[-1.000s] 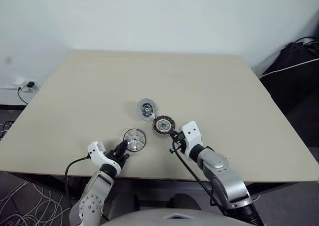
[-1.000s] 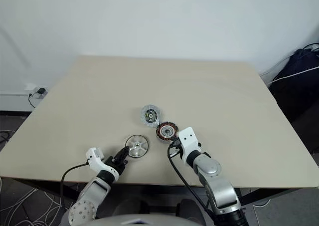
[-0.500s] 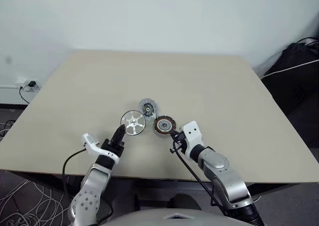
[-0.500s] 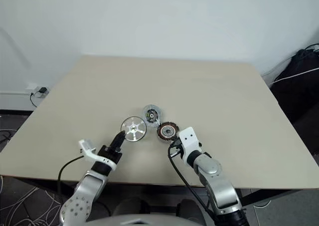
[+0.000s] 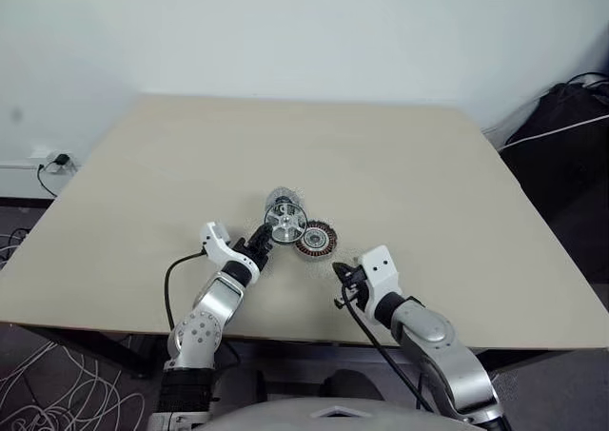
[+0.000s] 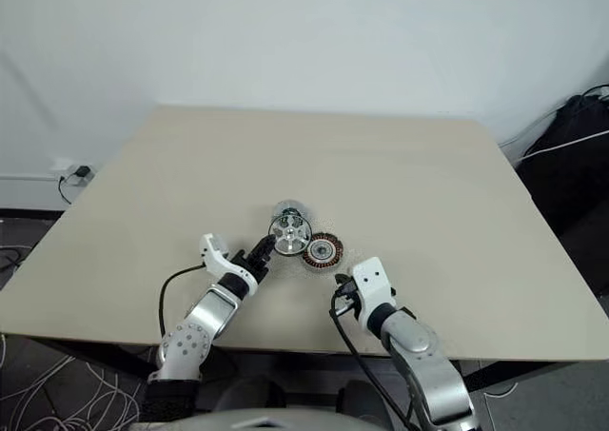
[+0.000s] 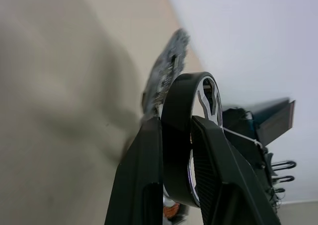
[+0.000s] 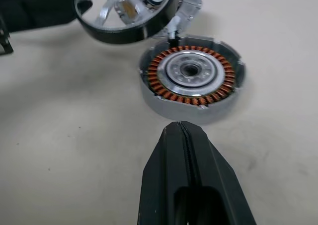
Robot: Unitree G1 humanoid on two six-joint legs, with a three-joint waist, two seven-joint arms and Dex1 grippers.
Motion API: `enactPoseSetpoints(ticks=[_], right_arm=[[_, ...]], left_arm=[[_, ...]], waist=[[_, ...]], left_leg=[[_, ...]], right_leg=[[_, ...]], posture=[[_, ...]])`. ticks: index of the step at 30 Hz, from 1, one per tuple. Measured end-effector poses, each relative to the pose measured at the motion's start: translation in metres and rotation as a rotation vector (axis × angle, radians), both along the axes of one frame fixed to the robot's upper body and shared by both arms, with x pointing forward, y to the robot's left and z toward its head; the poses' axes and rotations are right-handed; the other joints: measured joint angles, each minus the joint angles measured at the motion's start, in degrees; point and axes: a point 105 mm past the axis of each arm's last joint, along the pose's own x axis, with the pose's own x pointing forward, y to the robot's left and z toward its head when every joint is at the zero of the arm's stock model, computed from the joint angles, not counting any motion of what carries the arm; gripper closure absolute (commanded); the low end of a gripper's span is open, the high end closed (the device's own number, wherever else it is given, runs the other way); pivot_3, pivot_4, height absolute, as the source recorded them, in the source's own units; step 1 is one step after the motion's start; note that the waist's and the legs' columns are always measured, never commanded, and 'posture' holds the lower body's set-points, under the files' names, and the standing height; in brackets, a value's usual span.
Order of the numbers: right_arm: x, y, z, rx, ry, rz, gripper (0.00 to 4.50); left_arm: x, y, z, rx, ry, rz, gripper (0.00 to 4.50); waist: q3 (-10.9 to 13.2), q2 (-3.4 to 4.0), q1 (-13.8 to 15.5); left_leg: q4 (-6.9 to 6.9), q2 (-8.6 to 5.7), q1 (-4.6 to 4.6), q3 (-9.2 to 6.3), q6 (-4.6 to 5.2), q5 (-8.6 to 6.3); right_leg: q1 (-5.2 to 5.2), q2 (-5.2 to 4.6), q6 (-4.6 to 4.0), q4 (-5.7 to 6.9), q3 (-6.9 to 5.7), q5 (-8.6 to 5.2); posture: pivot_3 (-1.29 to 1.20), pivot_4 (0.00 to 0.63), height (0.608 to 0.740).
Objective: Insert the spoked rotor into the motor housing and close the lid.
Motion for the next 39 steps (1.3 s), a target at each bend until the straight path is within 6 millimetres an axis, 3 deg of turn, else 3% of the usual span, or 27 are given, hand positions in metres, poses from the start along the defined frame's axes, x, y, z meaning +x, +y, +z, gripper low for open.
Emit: enactPoseSetpoints(ticks=[8,23,29,39], right_arm=[[-0.008,-0.001,0.004,0.040,-0.004,0.011,4.50],[-0.011,-0.003,0.002,0.039,0.004,-0.005,4.50],[-0.010,-0.004,0.003,0.039,-0.008,-0.014,4.50],[-0.009,-0.004,0.004,0.038,-0.013,-0.019,4.50]], left_arm=[[0.001,-0.007,-0.015,-0.016,0.060,-0.028,4.01],[0.001,-0.036,-0.005,-0.087,0.022,-0.165,4.01],[0.015,-0.047,0.006,-0.076,-0.010,-0.202,4.01],[0.018,-0.053,-0.004,-0.065,0.035,-0.221,4.01]], waist=[[0.00,0.00,0.05],[-0.01,0.01,0.08],[-0.01,0.01,0.13],[-0.01,0.01,0.13]], left_leg=[[0.01,0.00,0.00,-0.03,0.01,0.00],[-0.01,0.00,-0.02,-0.04,0.04,-0.02],[0.01,-0.01,-0.03,-0.06,0.05,-0.03],[0.03,-0.02,-0.02,-0.06,0.08,-0.04]], right_leg=[[0.00,-0.02,0.00,0.00,0.00,0.00],[0.03,-0.06,-0.01,-0.11,0.01,0.01],[0.07,-0.05,0.00,-0.16,-0.02,0.02],[0.10,-0.03,0.04,-0.18,-0.03,0.04]], posture=[[0.00,0.000,0.740],[0.00,0.000,0.740],[0.00,0.000,0.740],[0.00,0.000,0.740]])
